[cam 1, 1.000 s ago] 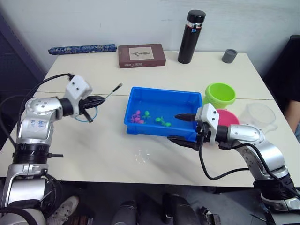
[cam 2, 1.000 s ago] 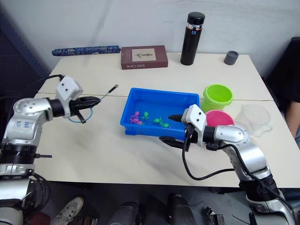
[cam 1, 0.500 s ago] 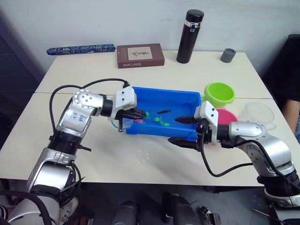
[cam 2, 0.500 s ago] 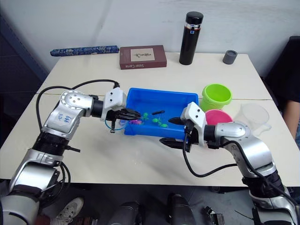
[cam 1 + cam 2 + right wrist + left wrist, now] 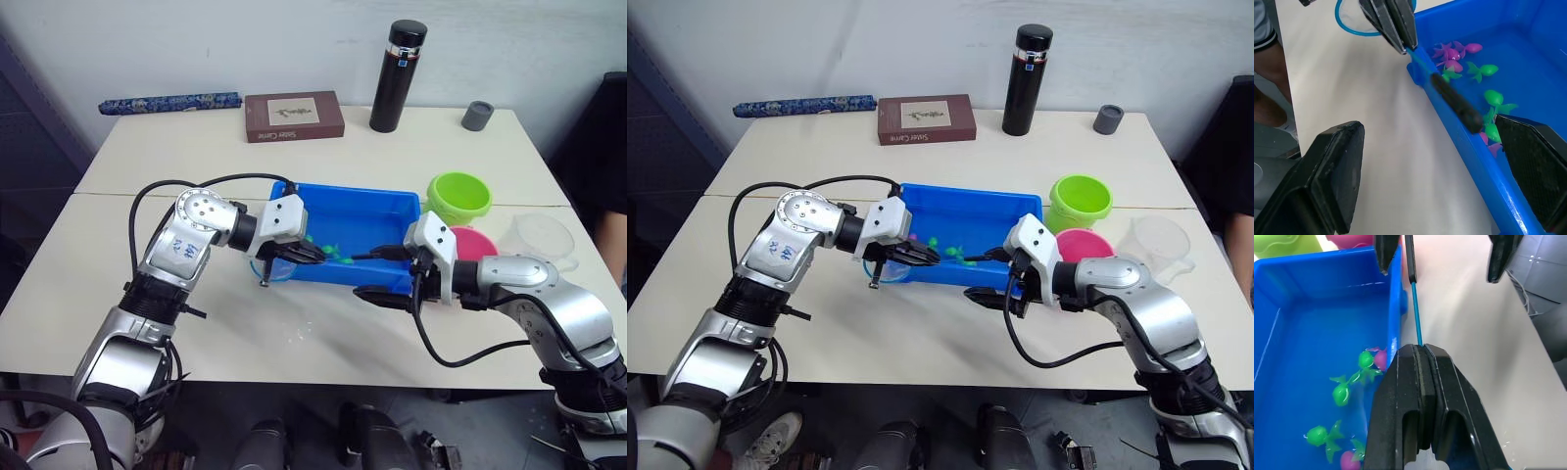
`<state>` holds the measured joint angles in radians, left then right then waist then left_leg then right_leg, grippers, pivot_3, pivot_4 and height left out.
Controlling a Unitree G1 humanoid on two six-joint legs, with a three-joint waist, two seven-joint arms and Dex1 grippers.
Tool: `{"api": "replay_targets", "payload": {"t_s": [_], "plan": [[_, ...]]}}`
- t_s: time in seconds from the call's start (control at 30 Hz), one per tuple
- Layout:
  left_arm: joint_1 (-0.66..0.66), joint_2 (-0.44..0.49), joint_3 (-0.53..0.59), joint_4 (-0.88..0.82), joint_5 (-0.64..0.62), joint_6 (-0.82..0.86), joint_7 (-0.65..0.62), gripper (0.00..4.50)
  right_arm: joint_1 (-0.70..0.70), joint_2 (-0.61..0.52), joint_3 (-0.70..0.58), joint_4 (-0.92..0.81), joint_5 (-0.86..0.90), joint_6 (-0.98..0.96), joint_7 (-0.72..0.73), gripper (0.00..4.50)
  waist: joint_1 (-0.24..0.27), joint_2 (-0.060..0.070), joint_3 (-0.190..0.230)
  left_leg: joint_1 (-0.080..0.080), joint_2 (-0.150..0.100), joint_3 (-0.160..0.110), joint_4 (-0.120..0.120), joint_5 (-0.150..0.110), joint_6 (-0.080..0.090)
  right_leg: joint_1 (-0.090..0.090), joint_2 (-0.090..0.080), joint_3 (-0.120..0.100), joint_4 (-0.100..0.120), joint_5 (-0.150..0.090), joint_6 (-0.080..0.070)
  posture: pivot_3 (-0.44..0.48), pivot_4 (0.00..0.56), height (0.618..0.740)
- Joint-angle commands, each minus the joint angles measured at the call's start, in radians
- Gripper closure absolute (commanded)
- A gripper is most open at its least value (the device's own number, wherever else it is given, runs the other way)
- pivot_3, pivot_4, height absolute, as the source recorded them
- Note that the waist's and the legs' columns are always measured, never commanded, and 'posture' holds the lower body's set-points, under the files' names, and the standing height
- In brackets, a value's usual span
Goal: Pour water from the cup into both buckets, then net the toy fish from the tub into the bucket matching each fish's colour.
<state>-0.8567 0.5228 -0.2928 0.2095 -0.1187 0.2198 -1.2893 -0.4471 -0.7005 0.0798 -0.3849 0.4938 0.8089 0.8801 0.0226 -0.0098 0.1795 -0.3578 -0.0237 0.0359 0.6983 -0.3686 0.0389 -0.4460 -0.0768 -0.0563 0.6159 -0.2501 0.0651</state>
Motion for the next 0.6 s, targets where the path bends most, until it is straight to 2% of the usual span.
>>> {"api": "replay_targets", "payload": {"t_s": [0.03, 0.27, 0.6], "plan": [[-0.008, -0.02, -0.013, -0.012, -0.007, -0.013, -0.016, 4.39, -0.029, 0.004, 0.006, -0.024, 0.006, -0.02, 0.008, 0.0, 0.0, 0.0, 0.0, 0.0, 0.0, 0.0, 0.0, 0.0, 0.0, 0.0, 0.0, 0.0, 0.0, 0.0, 0.0, 0.0, 0.15, 0.74], [-0.021, -0.048, -0.026, -0.007, -0.005, -0.015, -0.028, 4.39, -0.03, -0.004, 0.01, -0.029, 0.008, -0.022, 0.01, 0.0, 0.001, 0.0, 0.0, 0.0, 0.0, 0.0, 0.0, 0.0, 0.001, 0.0, 0.0, 0.0, 0.0, 0.0, 0.0, 0.0, 0.15, 0.74], [-0.016, -0.022, -0.021, 0.002, 0.005, -0.031, -0.044, 4.39, -0.012, -0.022, -0.002, -0.036, 0.009, -0.022, 0.012, 0.0, 0.001, 0.0, 0.0, 0.0, 0.0, 0.0, 0.0, 0.0, 0.001, 0.0, 0.0, 0.0, 0.0, 0.0, 0.0, 0.0, 0.15, 0.74]]}}
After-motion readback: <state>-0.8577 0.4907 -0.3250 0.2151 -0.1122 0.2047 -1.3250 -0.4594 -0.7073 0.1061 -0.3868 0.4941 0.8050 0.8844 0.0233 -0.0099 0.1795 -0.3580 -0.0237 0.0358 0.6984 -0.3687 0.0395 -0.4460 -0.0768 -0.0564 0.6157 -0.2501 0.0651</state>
